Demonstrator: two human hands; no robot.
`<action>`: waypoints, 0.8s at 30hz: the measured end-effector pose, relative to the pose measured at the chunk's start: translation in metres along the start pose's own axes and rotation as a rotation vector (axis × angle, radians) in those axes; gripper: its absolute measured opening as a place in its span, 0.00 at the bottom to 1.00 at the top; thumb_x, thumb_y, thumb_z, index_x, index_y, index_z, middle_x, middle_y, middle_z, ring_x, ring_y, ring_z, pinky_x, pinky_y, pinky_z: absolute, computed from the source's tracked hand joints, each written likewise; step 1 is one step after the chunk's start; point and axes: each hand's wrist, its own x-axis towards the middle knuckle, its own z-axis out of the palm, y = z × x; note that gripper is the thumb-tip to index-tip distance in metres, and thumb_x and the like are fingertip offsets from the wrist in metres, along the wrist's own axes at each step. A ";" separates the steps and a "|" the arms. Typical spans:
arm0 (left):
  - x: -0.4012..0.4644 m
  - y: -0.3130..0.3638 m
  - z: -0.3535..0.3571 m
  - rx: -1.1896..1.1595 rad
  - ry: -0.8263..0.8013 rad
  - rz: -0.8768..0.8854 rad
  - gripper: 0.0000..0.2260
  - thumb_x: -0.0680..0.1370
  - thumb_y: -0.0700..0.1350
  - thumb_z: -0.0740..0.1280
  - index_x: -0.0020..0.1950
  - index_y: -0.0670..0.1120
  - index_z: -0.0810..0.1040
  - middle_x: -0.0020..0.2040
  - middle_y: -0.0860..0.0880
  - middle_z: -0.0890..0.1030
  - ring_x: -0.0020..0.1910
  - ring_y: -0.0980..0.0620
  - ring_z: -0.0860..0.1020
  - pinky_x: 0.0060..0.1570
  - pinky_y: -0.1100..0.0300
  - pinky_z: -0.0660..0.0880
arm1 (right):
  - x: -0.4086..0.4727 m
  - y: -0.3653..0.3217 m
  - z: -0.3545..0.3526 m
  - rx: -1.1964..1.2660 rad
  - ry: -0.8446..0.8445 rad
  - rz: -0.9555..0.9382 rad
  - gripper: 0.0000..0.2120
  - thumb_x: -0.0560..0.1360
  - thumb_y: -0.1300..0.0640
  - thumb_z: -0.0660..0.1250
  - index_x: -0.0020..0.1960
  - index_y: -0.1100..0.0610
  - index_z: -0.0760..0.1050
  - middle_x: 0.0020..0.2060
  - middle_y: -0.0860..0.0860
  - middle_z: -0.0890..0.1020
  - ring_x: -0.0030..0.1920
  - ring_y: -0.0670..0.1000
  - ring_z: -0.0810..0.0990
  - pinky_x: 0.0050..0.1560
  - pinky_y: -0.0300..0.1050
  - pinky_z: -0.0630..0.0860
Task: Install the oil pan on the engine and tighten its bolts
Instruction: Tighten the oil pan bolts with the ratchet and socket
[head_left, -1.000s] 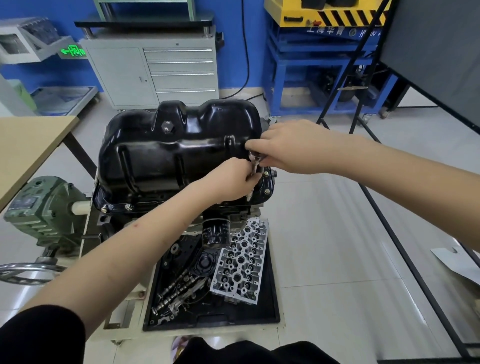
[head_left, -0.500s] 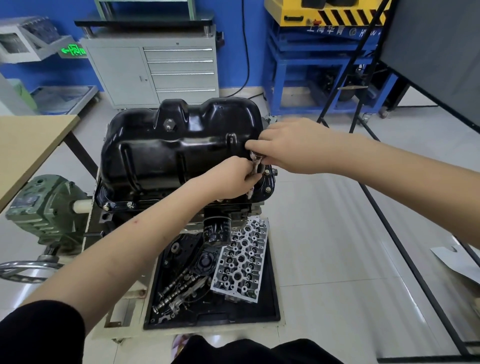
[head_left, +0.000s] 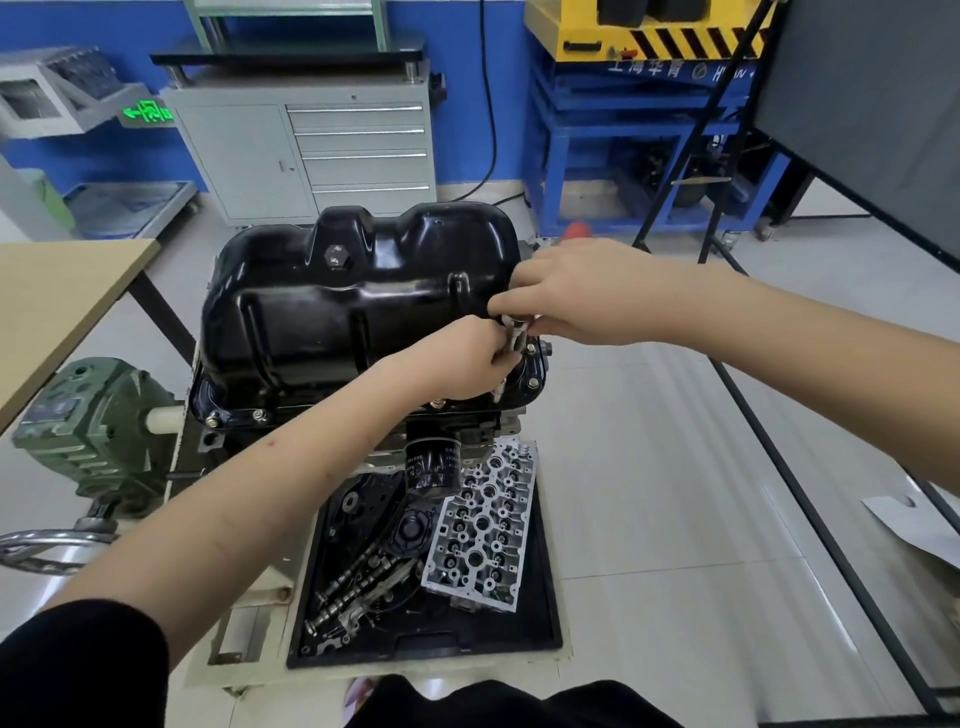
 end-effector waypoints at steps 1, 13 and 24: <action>-0.001 -0.001 -0.001 0.000 -0.011 -0.006 0.16 0.80 0.46 0.57 0.32 0.44 0.65 0.33 0.48 0.71 0.34 0.48 0.68 0.33 0.62 0.59 | 0.000 0.000 -0.001 0.001 0.002 -0.016 0.18 0.79 0.51 0.56 0.69 0.50 0.63 0.57 0.51 0.73 0.57 0.54 0.72 0.50 0.48 0.68; -0.003 0.001 0.000 -0.068 -0.027 -0.024 0.15 0.80 0.45 0.56 0.48 0.35 0.76 0.46 0.40 0.79 0.45 0.42 0.75 0.46 0.53 0.71 | 0.001 -0.006 -0.003 -0.007 0.014 -0.025 0.17 0.79 0.51 0.56 0.68 0.49 0.64 0.56 0.51 0.74 0.57 0.53 0.72 0.54 0.47 0.66; -0.003 -0.001 0.005 -0.027 0.016 -0.016 0.16 0.79 0.46 0.58 0.33 0.41 0.70 0.28 0.49 0.70 0.32 0.48 0.69 0.31 0.61 0.58 | 0.003 -0.007 -0.001 0.011 0.064 0.116 0.17 0.77 0.43 0.57 0.57 0.54 0.70 0.39 0.52 0.76 0.44 0.56 0.73 0.33 0.44 0.64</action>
